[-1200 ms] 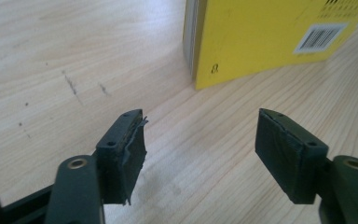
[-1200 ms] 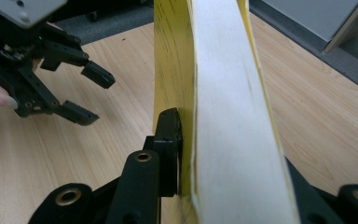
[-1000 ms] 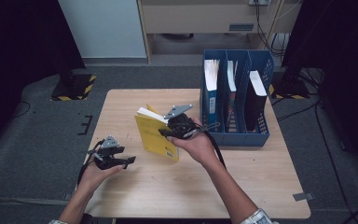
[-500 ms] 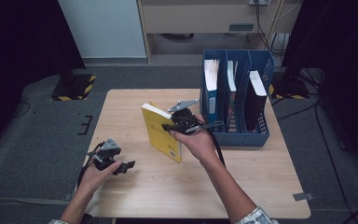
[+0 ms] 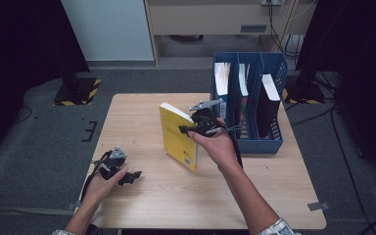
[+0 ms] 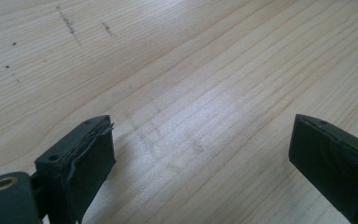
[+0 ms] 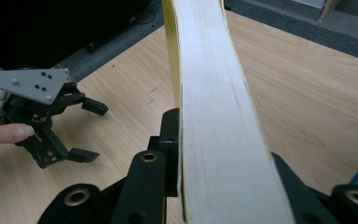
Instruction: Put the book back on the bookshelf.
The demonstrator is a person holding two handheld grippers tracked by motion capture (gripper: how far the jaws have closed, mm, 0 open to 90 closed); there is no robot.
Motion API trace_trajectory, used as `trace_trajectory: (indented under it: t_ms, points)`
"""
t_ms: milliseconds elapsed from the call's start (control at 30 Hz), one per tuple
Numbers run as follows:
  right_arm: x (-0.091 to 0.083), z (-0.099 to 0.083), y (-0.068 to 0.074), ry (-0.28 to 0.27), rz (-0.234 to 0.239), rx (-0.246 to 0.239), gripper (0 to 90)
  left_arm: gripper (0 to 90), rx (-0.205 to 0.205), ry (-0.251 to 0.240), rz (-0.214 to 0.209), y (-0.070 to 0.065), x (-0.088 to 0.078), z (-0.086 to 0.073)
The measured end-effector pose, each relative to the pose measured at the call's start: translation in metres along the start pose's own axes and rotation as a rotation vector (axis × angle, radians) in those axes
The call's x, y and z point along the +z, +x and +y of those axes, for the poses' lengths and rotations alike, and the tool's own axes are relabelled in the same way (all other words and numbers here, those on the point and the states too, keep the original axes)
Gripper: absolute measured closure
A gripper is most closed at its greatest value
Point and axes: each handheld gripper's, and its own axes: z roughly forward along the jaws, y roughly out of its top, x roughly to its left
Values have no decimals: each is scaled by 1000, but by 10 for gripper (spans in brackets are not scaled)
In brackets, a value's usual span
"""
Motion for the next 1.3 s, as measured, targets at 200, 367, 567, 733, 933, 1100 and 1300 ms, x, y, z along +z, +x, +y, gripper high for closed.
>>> trace_trajectory:
  t_ms: [200, 367, 567, 733, 933, 1100, 1300]
  points:
    - [-11, -1, -7, -6, -16, 3, 752, 56, 16, 24, 11, -5, 4, -1]
    - [-21, -1, -10, -19, -28, -13, 752, 47, 18, 15, 15, -6, 5, -3]
    - [-31, -2, -12, -33, -23, -25, 752, 12, 33, -24, 32, -10, 7, -9]
    - [-41, -3, -12, -49, -22, -33, 753, 9, 33, -44, 33, -10, 7, -12]
    - [-54, -6, -11, -59, -21, -39, 753, 0, 31, -53, 33, -10, 7, -13]
    - [-61, -10, -11, -61, -18, -32, 752, 0, 29, -61, 32, -10, 8, -14]
    - [-67, -17, -14, -58, -17, -22, 752, 0, 29, -63, 34, -10, 8, -14]
